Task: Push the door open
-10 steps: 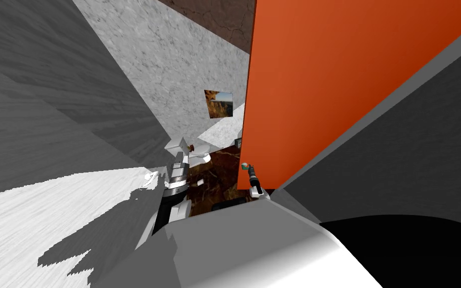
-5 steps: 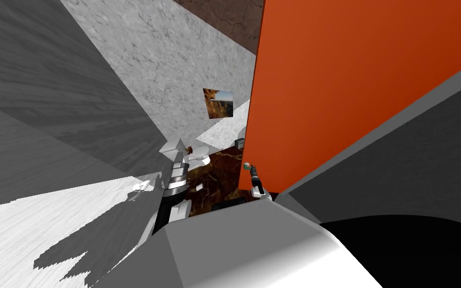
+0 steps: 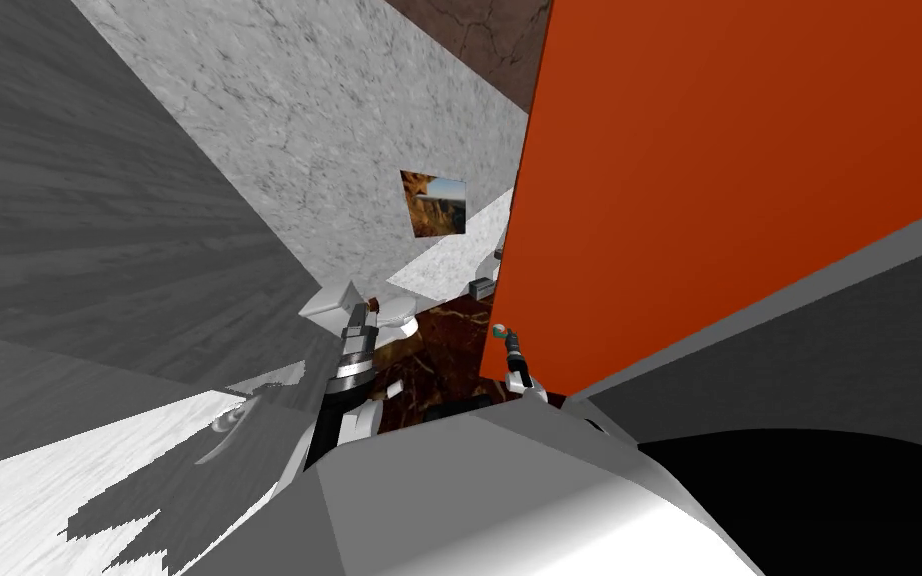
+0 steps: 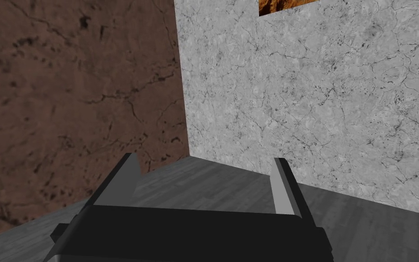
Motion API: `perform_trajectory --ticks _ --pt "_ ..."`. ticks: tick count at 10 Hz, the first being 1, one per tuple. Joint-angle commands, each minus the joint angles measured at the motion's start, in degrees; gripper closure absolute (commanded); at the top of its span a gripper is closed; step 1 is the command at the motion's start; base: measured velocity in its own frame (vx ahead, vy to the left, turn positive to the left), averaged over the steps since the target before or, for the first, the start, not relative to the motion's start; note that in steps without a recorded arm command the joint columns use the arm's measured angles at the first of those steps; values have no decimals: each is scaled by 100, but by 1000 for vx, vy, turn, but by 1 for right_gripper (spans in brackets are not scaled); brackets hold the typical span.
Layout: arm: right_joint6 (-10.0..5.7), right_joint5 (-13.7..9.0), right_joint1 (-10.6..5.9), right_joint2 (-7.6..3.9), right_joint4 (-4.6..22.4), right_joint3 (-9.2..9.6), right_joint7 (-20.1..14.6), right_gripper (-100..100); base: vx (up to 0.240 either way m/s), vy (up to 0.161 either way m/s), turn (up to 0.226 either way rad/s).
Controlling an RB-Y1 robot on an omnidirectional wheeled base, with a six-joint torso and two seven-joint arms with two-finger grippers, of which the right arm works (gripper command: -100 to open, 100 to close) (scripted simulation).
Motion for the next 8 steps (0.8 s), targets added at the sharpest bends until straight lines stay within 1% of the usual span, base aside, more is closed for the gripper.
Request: perform_trajectory --ticks 1,2,3,4,8 --pt "115 -35 152 -20 -286 -87 48 100 149 36 -32" --pt "115 -35 152 -20 -307 -87 48 100 61 1 0" --pt "109 -104 154 -31 -311 -212 90 100 145 27 -38" --pt "108 -121 155 -33 -309 -243 101 100 201 41 -79" --pt "97 -255 160 -21 -294 -484 181 100 194 48 -66"
